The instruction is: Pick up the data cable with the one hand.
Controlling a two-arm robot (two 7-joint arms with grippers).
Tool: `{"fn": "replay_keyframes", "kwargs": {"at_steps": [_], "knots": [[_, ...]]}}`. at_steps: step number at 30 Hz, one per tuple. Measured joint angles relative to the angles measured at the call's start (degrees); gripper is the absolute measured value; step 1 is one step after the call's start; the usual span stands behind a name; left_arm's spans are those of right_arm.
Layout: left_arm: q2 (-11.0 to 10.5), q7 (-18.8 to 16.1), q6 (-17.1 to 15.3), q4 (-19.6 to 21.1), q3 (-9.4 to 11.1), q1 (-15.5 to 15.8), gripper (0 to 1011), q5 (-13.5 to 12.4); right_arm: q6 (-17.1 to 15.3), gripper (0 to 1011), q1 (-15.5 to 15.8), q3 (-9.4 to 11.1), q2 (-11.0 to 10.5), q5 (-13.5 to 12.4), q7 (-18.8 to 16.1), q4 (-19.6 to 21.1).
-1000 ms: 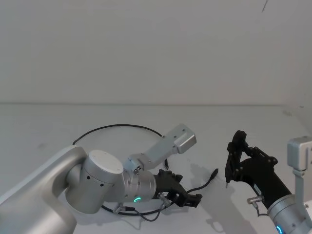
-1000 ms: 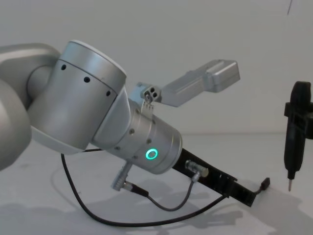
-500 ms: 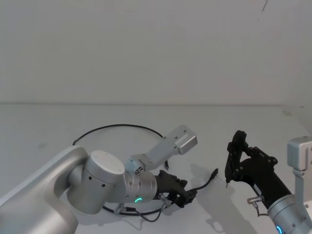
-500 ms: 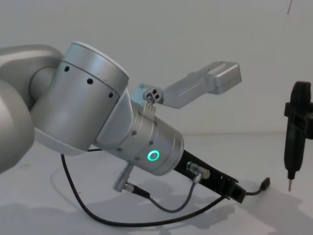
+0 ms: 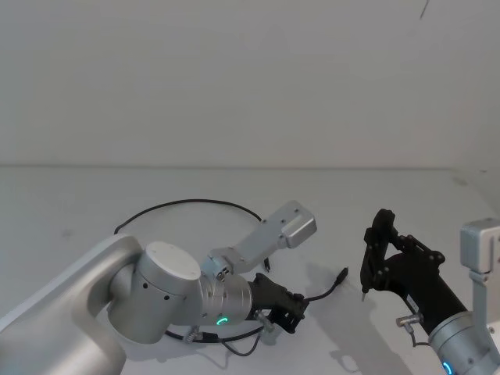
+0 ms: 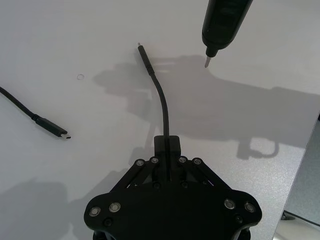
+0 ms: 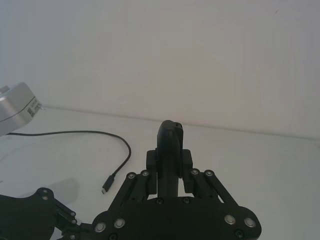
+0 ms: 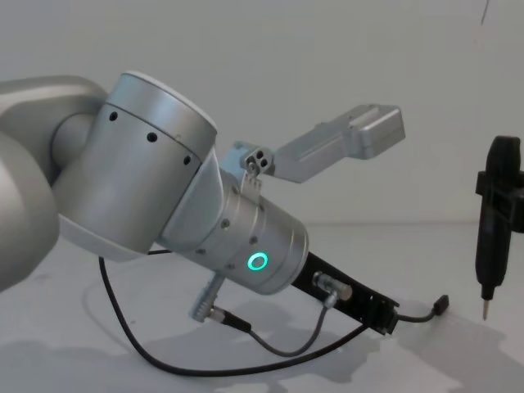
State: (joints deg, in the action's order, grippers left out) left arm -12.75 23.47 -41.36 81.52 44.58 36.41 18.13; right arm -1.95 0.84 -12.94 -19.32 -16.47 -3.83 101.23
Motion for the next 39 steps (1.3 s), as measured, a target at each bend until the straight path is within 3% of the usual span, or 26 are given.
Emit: {"fn": "replay_keyframes", "kwargs": {"at_steps": [8, 16, 29, 39], "knots": [[-0.31, 0.00, 1.26, 0.30, 0.04, -0.17, 40, -0.59, 0.18, 279, -0.25, 0.44, 0.21, -0.68, -0.77, 0.26], [-1.95, 0.35, 5.94, 1.92, 0.00, -0.81, 40, -1.87, 0.20, 279, -1.14, 1.49, 0.28, -2.89, -2.87, 1.44], [-8.41, 4.20, 16.04, 6.50, -2.07, -2.68, 40, -2.75, -0.99, 279, -3.99, 3.24, 0.68, -7.15, -6.41, 2.63], [-12.70, 7.09, 19.79, 9.28, -3.59, -3.97, 40, -2.64, -1.64, 279, -6.66, 3.92, 1.25, -9.80, -7.81, 2.13]]}}
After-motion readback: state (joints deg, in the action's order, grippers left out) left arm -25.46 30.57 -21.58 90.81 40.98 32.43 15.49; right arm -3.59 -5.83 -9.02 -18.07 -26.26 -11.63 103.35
